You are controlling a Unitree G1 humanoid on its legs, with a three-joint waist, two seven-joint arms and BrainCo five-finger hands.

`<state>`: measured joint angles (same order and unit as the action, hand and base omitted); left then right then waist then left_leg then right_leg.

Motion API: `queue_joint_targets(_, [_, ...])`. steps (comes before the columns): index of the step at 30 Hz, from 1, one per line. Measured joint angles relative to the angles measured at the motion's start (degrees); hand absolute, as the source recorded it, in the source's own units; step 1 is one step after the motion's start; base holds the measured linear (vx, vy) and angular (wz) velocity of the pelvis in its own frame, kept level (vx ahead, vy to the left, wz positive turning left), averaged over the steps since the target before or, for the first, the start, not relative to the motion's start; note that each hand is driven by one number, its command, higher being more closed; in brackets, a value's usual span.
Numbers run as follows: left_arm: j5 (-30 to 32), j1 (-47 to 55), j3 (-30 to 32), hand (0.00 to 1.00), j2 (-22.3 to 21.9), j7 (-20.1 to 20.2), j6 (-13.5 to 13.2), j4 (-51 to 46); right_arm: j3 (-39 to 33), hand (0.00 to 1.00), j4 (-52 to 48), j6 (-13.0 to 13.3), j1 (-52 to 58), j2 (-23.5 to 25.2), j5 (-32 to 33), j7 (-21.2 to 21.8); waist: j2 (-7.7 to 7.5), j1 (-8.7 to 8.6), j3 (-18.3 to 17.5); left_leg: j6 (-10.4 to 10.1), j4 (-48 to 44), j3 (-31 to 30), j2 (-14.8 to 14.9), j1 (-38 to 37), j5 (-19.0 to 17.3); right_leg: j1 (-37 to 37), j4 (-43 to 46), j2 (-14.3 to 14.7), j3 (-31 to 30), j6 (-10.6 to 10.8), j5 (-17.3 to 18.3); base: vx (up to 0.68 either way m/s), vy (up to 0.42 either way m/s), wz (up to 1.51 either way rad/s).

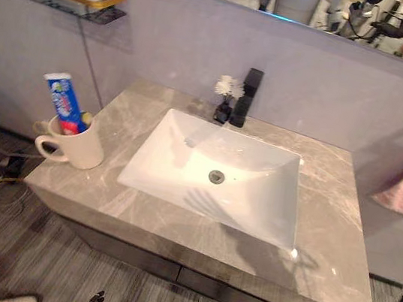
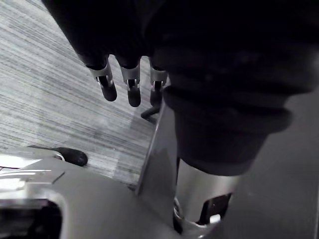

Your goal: Organize washtable

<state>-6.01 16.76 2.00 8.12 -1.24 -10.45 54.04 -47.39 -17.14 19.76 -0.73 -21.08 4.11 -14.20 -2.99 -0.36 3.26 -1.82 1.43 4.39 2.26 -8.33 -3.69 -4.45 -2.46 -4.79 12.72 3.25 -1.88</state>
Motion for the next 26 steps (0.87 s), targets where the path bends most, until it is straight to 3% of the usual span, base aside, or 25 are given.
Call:
queue_joint_targets(3, [0.0,0.0,0.0,0.00,-0.4,0.2,0.0,0.6,-2.9,0.00,7.3,-0.9,7.3,5.5,1.5,-2.0,0.54,-2.00,-1.5,-0.3,0.0,0.7,-0.2,0.7,-1.0,0.8,-1.2,0.0,-0.7,0.2,0.1,-0.03,0.031,-0.20])
queue_joint_targets(4, [0.0,0.0,0.0,0.00,-0.7,0.2,0.0,0.6,-4.3,0.00,10.4,-2.6,10.4,8.4,1.6,-2.7,1.16,-2.30,-1.9,-0.4,0.0,1.1,-0.2,0.7,-1.3,0.8,-1.7,0.0,-1.0,0.0,-0.1,0.03,0.035,-0.12])
queue_joint_targets(8, [-0.2,0.0,1.8,0.00,-3.3,0.1,0.0,0.1,-5.9,0.00,14.9,-6.4,19.0,19.1,3.0,-6.2,3.44,-2.38,-3.0,0.2,0.1,3.7,0.1,0.3,-1.5,1.4,-0.6,0.1,-2.3,0.2,-0.2,0.06,0.028,-0.22])
queue_joint_targets(12, [-1.2,-0.3,4.7,0.00,-5.6,-0.1,-0.1,-2.2,-0.5,0.00,26.6,-7.3,22.7,26.1,9.2,-6.7,3.26,-2.17,-2.7,-0.2,-1.1,5.8,0.8,-2.2,-2.5,0.9,2.7,0.4,-3.2,0.4,1.6,0.05,0.009,-0.18])
queue_joint_targets(15, [-2.4,-0.6,5.3,0.00,-6.7,-0.6,0.2,-2.3,4.1,0.00,36.4,-8.1,23.0,26.3,12.7,-4.2,3.28,-1.86,-2.6,-0.2,-3.0,7.0,1.4,-2.4,-4.4,0.5,4.0,0.4,-3.1,0.3,3.4,-0.08,0.002,-0.14])
queue_joint_targets(17, [-2.9,-0.6,5.2,0.00,-6.8,-0.6,0.2,-2.4,6.9,0.00,43.2,-10.2,23.2,26.3,13.1,0.0,3.29,-1.79,-2.6,-0.1,-3.7,7.5,1.6,-2.4,-5.3,0.1,4.3,0.3,-2.5,0.3,3.6,-0.01,0.002,-0.02])
queue_joint_targets(18, [-2.9,-0.6,5.0,0.00,-6.8,-0.6,0.2,-2.4,9.2,0.00,48.5,-11.7,23.3,26.2,12.7,3.5,3.33,-1.70,-2.5,0.0,-3.5,7.9,1.7,-2.4,-5.4,0.0,4.3,0.0,-1.6,0.3,3.6,0.00,0.005,0.04])
queue_joint_targets(21, [-2.9,-1.1,4.9,0.00,-7.0,-0.4,0.2,-2.1,11.0,0.00,57.1,-13.9,23.6,26.1,9.8,8.1,3.39,-1.20,-2.5,-0.2,-3.1,7.5,1.6,-2.4,-5.3,-0.4,4.1,-0.2,-0.6,0.4,3.6,0.03,0.007,0.14])
queue_joint_targets(26, [-2.3,-2.2,4.4,0.00,-7.0,-0.2,0.1,-1.0,14.6,0.00,65.3,-15.4,23.5,25.5,4.5,11.5,3.30,-0.08,-2.1,-0.5,-1.3,4.4,1.1,-3.4,-4.1,-2.5,3.0,-0.6,1.9,1.0,3.5,0.07,0.008,0.29])
